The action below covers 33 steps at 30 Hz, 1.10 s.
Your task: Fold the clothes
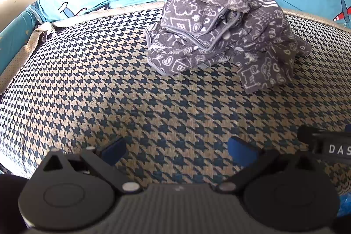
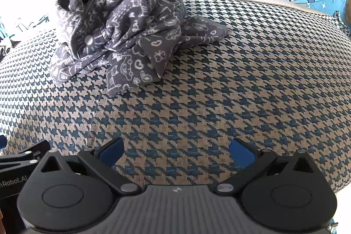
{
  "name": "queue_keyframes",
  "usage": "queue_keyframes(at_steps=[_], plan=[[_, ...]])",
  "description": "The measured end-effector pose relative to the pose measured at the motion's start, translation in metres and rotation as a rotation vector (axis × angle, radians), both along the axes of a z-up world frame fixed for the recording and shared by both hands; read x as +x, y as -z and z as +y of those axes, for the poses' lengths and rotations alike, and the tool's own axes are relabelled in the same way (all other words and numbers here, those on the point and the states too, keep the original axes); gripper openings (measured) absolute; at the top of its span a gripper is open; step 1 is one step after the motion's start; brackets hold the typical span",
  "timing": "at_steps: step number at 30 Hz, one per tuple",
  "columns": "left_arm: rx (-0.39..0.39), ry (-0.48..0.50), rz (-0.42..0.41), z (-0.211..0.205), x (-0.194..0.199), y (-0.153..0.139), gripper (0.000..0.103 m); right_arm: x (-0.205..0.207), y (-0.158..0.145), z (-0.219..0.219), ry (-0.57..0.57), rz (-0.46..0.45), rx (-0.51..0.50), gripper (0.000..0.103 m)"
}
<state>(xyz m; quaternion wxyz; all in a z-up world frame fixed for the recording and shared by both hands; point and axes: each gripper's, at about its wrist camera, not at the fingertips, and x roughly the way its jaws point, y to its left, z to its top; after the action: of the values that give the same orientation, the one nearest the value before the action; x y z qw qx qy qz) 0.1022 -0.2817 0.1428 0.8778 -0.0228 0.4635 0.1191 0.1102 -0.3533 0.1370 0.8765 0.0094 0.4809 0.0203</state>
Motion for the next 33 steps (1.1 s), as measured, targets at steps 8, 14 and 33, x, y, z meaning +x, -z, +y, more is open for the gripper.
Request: queue_keyframes(at_steps=[8, 14, 33], plan=[[-0.002, 0.004, -0.002, 0.007, -0.005, 0.001, 0.103, 0.0, 0.001, 0.0, -0.002, 0.003, -0.001, 0.103], [-0.003, 0.014, 0.0, 0.015, -0.011, 0.001, 0.103, 0.0, 0.0, 0.0, -0.005, 0.002, -0.003, 0.103], [-0.005, 0.032, 0.002, 0.04, -0.024, 0.001, 0.103, 0.0, 0.001, 0.0, -0.009, 0.006, -0.004, 0.103]])
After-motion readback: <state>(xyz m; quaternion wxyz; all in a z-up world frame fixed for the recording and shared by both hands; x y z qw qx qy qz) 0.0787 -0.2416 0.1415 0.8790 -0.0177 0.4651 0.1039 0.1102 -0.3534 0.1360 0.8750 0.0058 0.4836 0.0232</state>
